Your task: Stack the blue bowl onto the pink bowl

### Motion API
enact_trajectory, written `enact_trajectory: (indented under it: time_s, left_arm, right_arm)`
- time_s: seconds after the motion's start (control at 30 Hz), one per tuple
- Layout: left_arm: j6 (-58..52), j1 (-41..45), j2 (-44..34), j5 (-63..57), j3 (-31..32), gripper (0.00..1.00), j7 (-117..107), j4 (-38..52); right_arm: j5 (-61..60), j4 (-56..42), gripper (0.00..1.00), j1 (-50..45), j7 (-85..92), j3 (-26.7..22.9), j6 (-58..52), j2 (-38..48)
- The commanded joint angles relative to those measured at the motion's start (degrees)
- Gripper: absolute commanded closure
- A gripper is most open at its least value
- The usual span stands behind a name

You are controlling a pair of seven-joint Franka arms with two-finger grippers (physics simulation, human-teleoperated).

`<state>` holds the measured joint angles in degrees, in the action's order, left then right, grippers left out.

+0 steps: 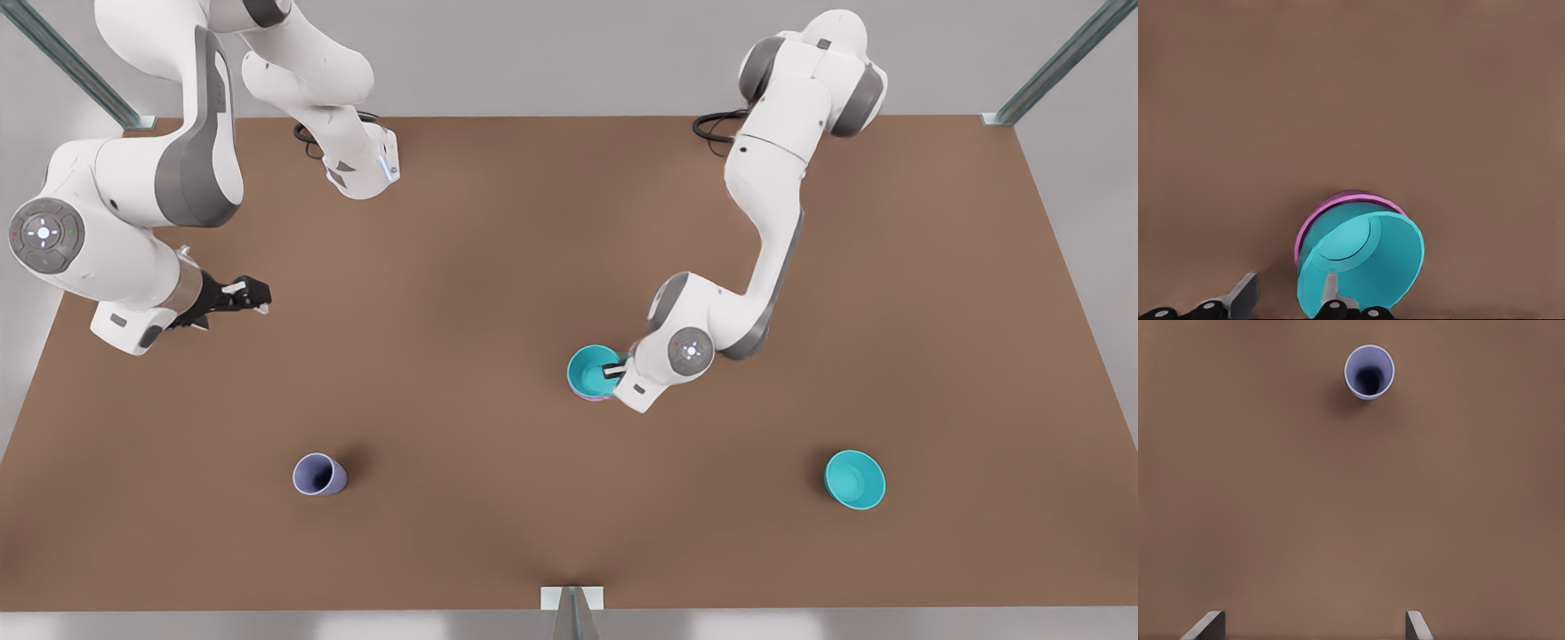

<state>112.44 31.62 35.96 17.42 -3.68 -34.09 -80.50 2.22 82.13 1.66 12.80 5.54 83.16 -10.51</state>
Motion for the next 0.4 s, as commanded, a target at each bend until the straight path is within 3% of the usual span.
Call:
enact_trajectory:
  time_s: [0.0,0.07,0.13,0.17,0.2,0.37]
  left_arm:
    - [-23.9,-3.8,-6.0,-11.8,-1.6,0.00,-7.5,6.2]
    - [-40.2,-13.1,-14.2,-17.6,-1.6,0.00,18.6,17.3]
    - [-45.0,-16.1,-17.2,-21.9,-1.6,0.00,38.4,17.4]
    - [-46.2,-16.6,-19.1,-22.7,-0.5,0.00,40.0,17.1]
    - [-40.6,-19.8,-23.5,-22.3,4.2,0.00,38.6,9.1]
    - [-40.0,-19.8,-23.4,-19.9,4.5,0.00,35.0,8.1]
  right_arm:
    - [-0.1,0.0,0.00,0.2,1.7,0.0,0.2,-0.1]
    - [-0.5,0.0,0.00,0.2,1.7,0.0,0.2,-0.1]
    - [-0.5,-0.1,0.00,0.4,1.7,0.1,0.5,-0.1]
    - [-0.5,-0.1,0.00,0.5,1.7,0.1,2.0,-0.2]
    - [-3.5,-1.3,0.00,2.6,2.8,0.0,2.2,-1.4]
    - [-2.6,-3.4,0.00,3.0,3.5,0.0,0.7,-1.4]
